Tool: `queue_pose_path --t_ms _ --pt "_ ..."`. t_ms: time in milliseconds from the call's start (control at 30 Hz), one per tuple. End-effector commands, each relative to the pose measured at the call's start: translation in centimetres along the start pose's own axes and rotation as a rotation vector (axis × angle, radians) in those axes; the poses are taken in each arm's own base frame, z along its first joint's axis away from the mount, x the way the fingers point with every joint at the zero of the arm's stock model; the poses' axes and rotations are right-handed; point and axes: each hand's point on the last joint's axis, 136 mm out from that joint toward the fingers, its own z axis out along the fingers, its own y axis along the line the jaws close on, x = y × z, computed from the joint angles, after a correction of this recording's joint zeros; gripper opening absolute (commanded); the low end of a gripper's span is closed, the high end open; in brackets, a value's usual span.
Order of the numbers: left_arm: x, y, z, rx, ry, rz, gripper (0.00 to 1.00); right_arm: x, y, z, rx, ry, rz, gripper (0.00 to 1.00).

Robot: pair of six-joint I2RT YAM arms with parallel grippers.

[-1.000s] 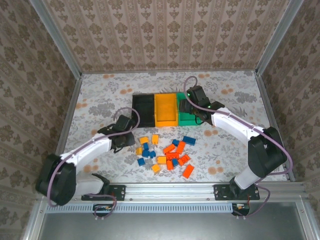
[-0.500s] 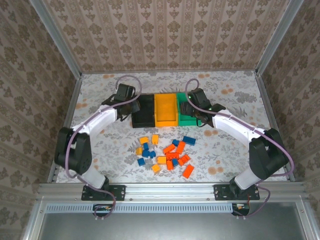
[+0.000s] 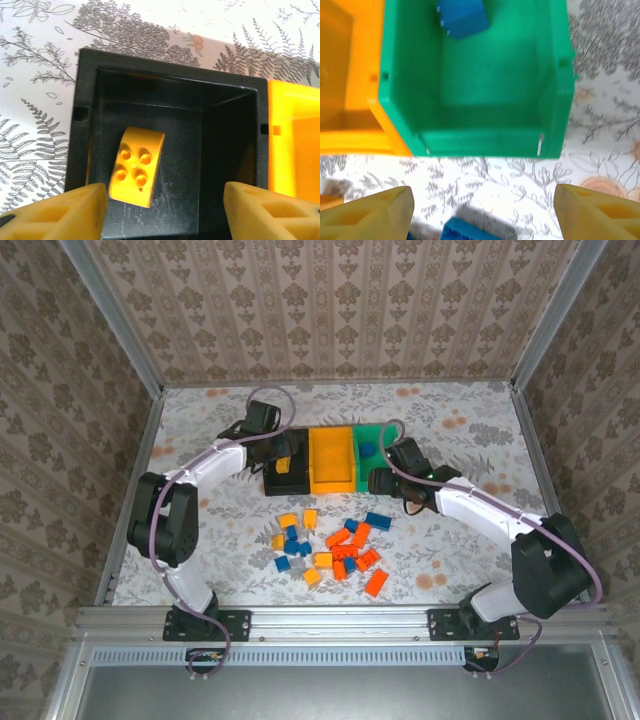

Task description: Sort the legos into containers by color

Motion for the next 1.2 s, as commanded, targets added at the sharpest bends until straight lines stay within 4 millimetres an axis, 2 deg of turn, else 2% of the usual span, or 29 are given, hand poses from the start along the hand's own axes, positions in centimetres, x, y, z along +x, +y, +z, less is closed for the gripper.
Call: queue_pose_path --t_ms 0,67,167,200,233,267,333,433,533,667,800,1000,1167 --pt "-1.7 -2.2 -1.7 0.079 -0.043 0.004 0.68 3.2 1.2 -0.8 -0.049 0.102 -0.075 0.76" --pt "-2.0 -3.0 -2.9 0.116 -0.059 0.000 0.71 4.5 2.0 -1.7 -0.069 0.122 -0.119 0.76" --pt "-1.9 -4.3 -5.4 0.180 -0.088 0.005 0.75 7.6 2.6 -2.0 -0.085 0.199 -0.194 0.76" --pt "-1.9 -4.3 -6.4 0.194 -0.101 0.006 0.91 8.7 2.8 -2.2 -0.089 0.226 -0.224 0.76" --pt "-1.8 -4.4 -7.2 0.207 -0.111 0.006 1.00 10.0 2.8 -2.4 -0.088 0.258 -0.251 0.77" --pt "-0.8 -5.4 -8.0 0.233 -0.107 0.031 1.00 11.1 2.7 -2.6 -0.084 0.284 -0.275 0.77" --pt "0.3 -5.6 -9.4 0.251 -0.111 0.043 1.00 13.2 2.4 -3.1 -0.083 0.321 -0.314 0.78" --pt "2.0 -4.9 -10.9 0.251 -0.109 0.043 1.00 16.0 2.0 -4.0 -0.077 0.375 -0.346 0.80" --pt "3.4 -3.8 -12.0 0.246 -0.117 0.028 1.00 17.8 1.4 -4.9 -0.043 0.403 -0.387 0.81" --pt "4.9 -2.2 -13.2 0.226 -0.128 0.018 1.00 19.6 1.5 -5.3 -0.040 0.432 -0.403 0.83" --pt "5.7 -1.1 -13.6 0.201 -0.128 0.021 1.00 20.6 2.2 -4.5 -0.031 0.432 -0.402 0.87" --pt "6.5 -0.6 -13.1 0.183 -0.108 0.023 1.00 20.9 2.6 -3.2 0.033 0.401 -0.398 0.88" --pt "6.9 -0.3 -12.5 0.176 -0.094 0.018 1.00 21.6 -0.5 -3.0 0.177 0.434 -0.428 0.84"
